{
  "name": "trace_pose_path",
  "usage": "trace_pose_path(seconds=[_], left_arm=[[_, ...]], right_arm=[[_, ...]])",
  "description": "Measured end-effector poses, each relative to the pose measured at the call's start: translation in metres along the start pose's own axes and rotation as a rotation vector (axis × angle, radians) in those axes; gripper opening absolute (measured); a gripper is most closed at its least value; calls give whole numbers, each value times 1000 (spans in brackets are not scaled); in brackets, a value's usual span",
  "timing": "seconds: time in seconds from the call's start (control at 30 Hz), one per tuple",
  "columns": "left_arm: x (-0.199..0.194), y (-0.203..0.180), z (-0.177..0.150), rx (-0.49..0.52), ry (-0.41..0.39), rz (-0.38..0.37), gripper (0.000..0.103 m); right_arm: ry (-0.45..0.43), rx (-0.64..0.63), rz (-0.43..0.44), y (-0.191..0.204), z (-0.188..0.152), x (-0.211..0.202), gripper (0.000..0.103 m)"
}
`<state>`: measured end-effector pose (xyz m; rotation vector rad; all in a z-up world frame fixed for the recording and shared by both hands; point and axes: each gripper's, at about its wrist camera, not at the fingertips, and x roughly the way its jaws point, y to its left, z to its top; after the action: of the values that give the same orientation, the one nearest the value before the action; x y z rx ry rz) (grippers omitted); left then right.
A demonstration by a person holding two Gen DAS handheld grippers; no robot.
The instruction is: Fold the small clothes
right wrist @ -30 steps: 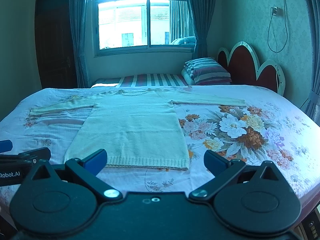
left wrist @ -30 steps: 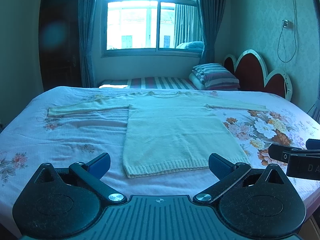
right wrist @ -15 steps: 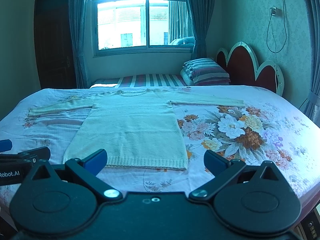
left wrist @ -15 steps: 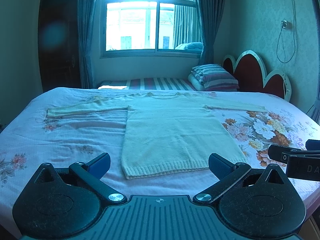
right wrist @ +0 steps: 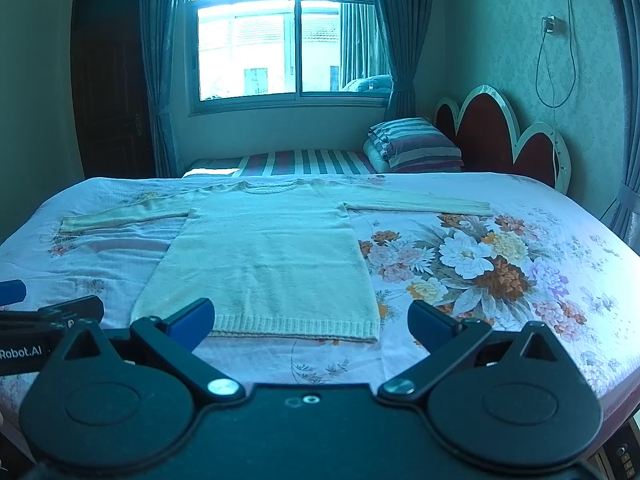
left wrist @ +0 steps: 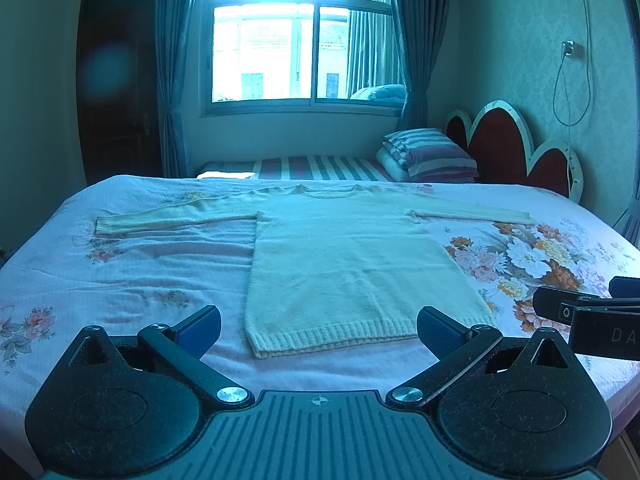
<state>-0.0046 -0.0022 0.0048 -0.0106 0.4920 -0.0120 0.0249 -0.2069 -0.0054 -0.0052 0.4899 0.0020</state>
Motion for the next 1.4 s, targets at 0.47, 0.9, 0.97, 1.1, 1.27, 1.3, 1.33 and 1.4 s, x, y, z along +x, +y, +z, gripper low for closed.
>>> trace_pose_path(seconds=[0.47,0.9,0.97,1.1,1.27,1.3,1.33,1.4], left_arm=[[-1,2,-1,0,-1,-3,103],[1,7,-1,-3,4,-3,103],[1,7,0,0,3,-2,103],[0,6,1,-2,-2,-3,103],[4,8,-1,-15,7,-14,103],[5,10,-1,-25,6,-25,103],[6,11,0,-43,-1,-25,103],[8,15,2,-87,-21,-49,103]], right_arm=[[5,-4,-1,3,-1,1,103],[7,2,4,6,-5,3,103],[10,4,6,6,-5,4,103],[7,3,6,6,-5,3,103],[6,6,13,6,-6,7,103],[7,6,14,6,-5,7,103],[5,5,15,5,-6,7,103],[-11,9,12,2,-6,7,101]])
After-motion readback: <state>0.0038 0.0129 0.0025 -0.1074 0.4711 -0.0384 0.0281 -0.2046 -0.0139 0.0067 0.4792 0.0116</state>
